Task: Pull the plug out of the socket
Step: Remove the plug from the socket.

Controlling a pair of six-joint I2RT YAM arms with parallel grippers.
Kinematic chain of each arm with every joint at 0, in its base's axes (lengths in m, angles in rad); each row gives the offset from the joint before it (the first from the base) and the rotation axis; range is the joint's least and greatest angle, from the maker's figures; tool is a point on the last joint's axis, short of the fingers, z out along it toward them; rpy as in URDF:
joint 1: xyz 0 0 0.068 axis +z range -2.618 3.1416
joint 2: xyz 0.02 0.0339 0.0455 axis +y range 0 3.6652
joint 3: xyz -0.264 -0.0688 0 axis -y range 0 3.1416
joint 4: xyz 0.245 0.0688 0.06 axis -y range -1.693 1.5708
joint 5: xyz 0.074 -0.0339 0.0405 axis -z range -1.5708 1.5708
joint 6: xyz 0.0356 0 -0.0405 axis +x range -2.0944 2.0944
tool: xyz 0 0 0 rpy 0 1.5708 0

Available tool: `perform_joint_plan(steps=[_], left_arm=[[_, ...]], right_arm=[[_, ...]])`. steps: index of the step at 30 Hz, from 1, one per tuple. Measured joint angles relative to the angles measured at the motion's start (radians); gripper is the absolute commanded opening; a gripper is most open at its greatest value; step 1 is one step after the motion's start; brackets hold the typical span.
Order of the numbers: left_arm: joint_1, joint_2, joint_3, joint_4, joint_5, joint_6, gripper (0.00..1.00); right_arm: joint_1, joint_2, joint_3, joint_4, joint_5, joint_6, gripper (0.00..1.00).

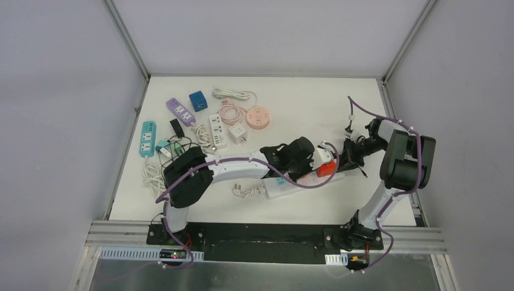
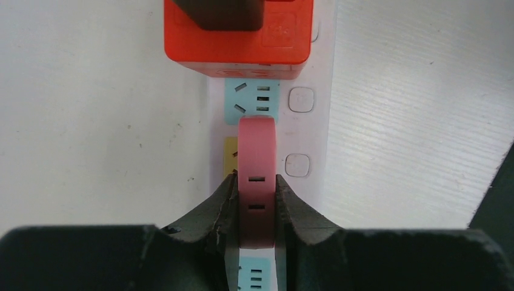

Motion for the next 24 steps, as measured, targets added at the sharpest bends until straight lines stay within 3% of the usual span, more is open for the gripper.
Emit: perform_joint_plan(steps=[7, 16, 24], left_arm=[[-0.079, 0.000, 0.007, -0.026, -0.132, 0.113, 0.00], [-0.012, -0.009, -0.010, 0.001, -0.026, 0.014, 0.00], [-0.084, -0.009, 0.000, -0.031, -0.137, 0.123, 0.00]], right_arm=[[0.002, 0.002, 0.000, -0.004, 0.000, 0.004, 0.03], [0.002, 0.003, 0.000, -0.006, 0.000, 0.006, 0.03], [0.005, 0.006, 0.001, -0.012, 0.001, 0.007, 0.03]])
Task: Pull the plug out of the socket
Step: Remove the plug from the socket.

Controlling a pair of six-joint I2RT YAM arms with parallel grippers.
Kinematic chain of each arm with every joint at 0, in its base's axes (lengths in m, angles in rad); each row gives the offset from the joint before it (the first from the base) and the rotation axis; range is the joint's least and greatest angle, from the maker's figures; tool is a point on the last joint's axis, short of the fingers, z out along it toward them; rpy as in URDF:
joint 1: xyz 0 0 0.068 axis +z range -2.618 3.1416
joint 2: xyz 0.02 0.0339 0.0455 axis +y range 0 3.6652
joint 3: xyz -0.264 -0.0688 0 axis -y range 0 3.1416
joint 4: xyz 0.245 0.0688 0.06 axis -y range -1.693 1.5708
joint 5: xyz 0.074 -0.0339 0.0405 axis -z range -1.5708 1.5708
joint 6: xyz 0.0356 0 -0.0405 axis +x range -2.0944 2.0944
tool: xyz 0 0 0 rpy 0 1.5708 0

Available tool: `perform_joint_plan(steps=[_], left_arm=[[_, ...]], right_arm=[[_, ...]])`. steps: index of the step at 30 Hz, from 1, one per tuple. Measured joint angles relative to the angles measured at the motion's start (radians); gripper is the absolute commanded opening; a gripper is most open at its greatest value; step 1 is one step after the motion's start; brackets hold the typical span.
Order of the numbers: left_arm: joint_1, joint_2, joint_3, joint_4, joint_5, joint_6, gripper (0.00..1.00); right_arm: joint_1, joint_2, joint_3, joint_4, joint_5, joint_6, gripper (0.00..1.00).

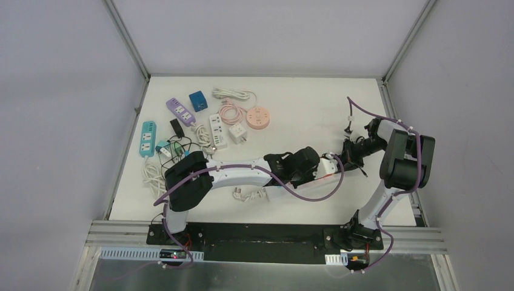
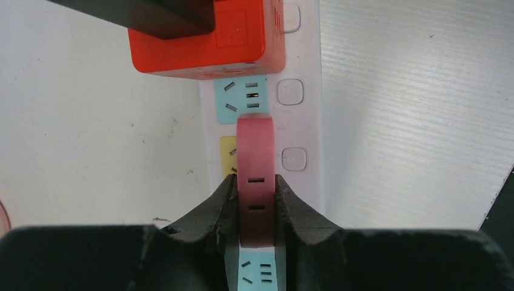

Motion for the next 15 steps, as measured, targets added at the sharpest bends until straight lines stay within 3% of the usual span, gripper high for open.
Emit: perform_joint_plan(steps=[8, 15], left_arm=[[0.061, -0.002, -0.002, 0.016, 0.096, -0.118, 0.00], [-0.005, 0.003, 0.030, -0.037, -0.039, -0.014, 0.00]], right_arm=[[0.001, 0.002, 0.000, -0.003, -0.001, 0.000, 0.03], [0.003, 0.004, 0.000, -0.006, 0.000, 0.001, 0.03]])
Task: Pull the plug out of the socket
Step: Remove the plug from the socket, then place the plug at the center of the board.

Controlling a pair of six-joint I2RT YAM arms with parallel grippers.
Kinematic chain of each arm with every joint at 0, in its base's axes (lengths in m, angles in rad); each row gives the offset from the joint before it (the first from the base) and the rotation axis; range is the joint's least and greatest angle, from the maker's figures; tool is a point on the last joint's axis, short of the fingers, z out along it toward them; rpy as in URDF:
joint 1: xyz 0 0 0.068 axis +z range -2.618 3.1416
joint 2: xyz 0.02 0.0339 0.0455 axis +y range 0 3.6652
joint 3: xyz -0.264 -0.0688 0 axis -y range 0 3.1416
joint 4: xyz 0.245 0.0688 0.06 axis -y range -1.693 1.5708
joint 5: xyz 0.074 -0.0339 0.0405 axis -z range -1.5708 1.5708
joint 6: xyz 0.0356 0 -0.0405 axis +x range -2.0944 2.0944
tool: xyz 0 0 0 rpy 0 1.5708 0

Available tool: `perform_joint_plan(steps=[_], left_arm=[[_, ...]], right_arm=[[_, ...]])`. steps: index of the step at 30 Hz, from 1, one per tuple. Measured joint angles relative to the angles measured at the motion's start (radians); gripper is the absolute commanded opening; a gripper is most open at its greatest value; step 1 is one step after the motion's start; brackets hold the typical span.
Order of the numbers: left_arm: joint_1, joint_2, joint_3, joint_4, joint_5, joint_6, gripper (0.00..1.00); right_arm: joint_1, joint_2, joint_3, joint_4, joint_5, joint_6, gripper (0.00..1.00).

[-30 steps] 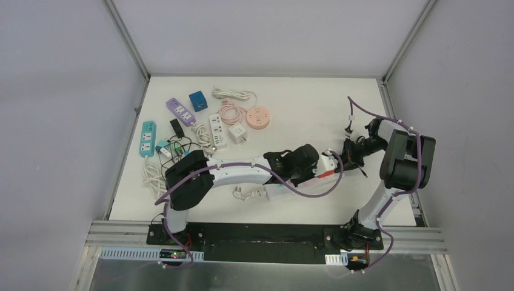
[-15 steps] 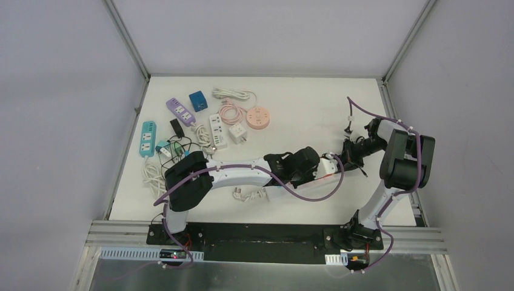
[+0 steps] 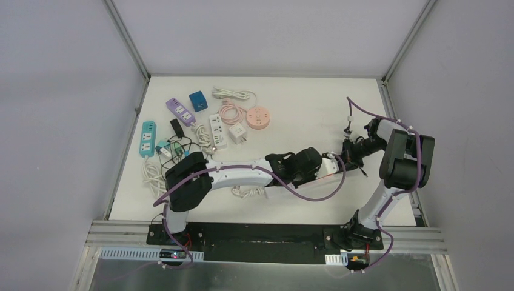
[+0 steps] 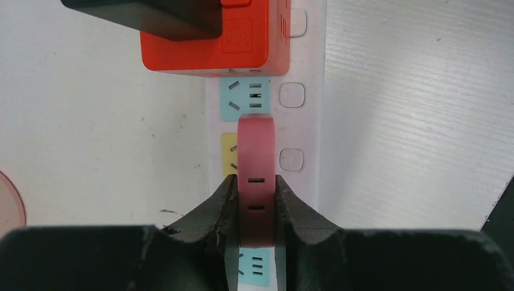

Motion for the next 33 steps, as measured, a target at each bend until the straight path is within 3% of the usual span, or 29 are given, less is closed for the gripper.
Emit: perform_joint_plan(steps=[9, 18, 33], left_arm=[[0.067, -0.019, -0.029, 0.044, 0.106, -0.094, 0.00], [0.064, -0.075, -0.054, 0.076, 0.104, -0.083, 0.00], [0.142, -0.390, -0.255, 0.076, 0.122, -0.259, 0.00]], right_arm=[[0.002, 0.002, 0.001, -0.002, 0.002, 0.005, 0.03], [0.003, 0.004, 0.002, -0.004, 0.002, 0.010, 0.04], [0.001, -0.026, -0.009, 0.008, -0.005, -0.022, 0.11]])
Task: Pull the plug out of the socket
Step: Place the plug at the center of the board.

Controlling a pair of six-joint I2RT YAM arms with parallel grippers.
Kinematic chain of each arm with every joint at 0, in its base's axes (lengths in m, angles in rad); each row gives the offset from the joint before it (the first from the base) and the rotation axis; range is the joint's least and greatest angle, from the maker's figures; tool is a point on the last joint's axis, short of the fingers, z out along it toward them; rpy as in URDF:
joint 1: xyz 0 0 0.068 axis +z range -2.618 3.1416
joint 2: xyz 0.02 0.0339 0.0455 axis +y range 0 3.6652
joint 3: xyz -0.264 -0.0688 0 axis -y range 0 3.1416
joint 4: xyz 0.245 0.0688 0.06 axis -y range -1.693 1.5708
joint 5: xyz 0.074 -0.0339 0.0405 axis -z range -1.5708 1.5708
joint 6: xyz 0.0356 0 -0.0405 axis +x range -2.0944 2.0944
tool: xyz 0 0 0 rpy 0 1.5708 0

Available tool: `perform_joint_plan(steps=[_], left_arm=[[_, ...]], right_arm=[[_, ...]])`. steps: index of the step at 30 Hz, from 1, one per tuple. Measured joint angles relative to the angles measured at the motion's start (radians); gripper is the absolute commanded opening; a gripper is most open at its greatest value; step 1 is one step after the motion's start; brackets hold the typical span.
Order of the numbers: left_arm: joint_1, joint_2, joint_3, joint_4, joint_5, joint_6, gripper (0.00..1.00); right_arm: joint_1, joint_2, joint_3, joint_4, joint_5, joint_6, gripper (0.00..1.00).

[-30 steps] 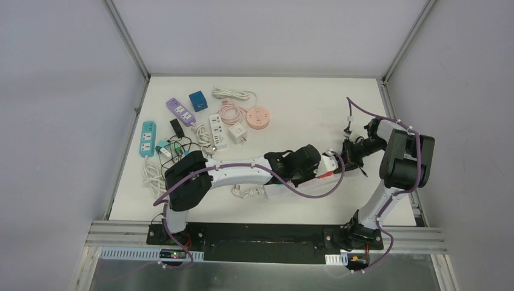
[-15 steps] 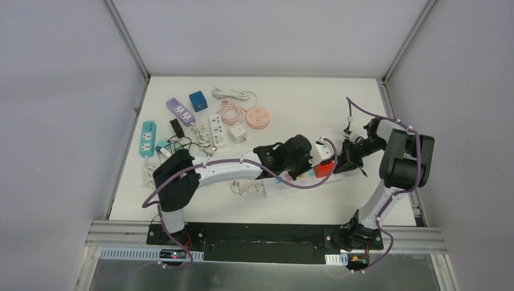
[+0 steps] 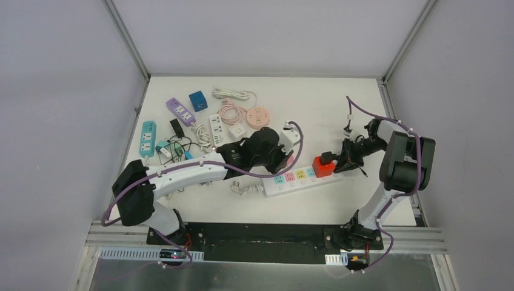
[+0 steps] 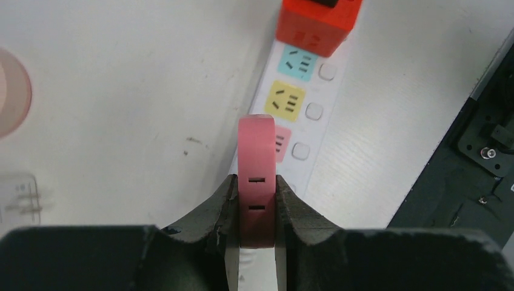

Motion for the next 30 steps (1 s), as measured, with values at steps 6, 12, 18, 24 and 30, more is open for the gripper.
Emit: perform_joint_plan(steps=[6, 12, 18, 24, 30], left_arm=[[0.079, -0.135, -0.108, -0.086, -0.055, -0.122, 0.00], [0.187, -0.221, -0.141, -0.207, -0.106, -0.209, 0.00], [0.333, -0.253, -0.141, -0.301, -0.106, -0.252, 0.00], [0.464, -0.252, -0.141, -0.357, -0.071, -0.274, 0.00], [0.565, -0.249, -0.142, -0.384, -0.044, -0.284, 0.00]], right_arm=[[-0.020, -0.057, -0.006, 0.067, -0.002, -0.070, 0.12], [-0.031, -0.106, -0.012, 0.099, -0.016, -0.124, 0.12], [-0.051, -0.113, -0.012, 0.096, -0.047, -0.164, 0.12], [-0.062, -0.113, -0.012, 0.089, -0.065, -0.185, 0.12], [-0.072, -0.114, -0.012, 0.081, -0.069, -0.197, 0.13]])
